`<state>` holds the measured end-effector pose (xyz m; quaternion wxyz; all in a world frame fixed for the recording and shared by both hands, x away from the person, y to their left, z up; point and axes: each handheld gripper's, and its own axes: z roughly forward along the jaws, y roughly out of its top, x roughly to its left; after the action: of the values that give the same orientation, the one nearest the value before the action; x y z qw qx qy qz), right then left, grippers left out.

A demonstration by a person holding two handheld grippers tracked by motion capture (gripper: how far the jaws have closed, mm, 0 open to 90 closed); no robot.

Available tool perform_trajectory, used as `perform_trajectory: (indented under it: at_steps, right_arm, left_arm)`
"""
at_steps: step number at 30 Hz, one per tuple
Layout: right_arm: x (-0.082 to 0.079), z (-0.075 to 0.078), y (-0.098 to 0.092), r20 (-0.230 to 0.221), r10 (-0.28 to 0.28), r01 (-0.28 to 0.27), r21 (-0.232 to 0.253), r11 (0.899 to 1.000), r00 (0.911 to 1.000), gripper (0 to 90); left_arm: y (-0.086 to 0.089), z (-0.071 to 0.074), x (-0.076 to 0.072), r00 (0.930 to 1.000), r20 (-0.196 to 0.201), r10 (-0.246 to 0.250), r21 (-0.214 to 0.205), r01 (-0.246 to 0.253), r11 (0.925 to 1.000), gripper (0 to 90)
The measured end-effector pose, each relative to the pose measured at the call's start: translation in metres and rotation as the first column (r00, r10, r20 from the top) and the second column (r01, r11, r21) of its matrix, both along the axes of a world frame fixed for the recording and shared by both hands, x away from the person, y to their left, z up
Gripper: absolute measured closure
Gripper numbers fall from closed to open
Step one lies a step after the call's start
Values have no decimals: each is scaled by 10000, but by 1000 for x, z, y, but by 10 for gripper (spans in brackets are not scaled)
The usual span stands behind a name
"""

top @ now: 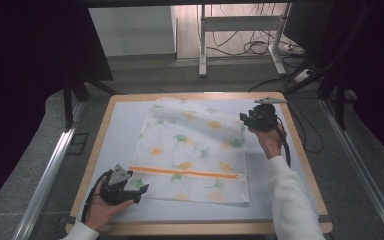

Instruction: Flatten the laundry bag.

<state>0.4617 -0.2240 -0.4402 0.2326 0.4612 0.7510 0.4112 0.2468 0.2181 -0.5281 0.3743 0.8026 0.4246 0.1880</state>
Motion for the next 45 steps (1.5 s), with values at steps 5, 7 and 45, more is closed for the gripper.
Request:
perform_trajectory:
  at_steps: [5, 7, 45]
  right_arm:
    - [-33, 5, 10, -487, 1845, -1817, 561, 9818, 9816, 856]
    - [-41, 2, 16, -755, 2370, -2347, 382, 9713, 9686, 892]
    - [31, -55, 35, -2174, 1080, -1321, -994, 9862, 9701, 893]
  left_arm:
    - [-1, 0, -1, 10000, 5, 27, 2, -27, 10000, 227]
    - [-1, 0, 0, 10000, -11, 16, 8, -16, 10000, 227]
    - [1, 2, 0, 10000, 54, -82, -87, 82, 9999, 226]
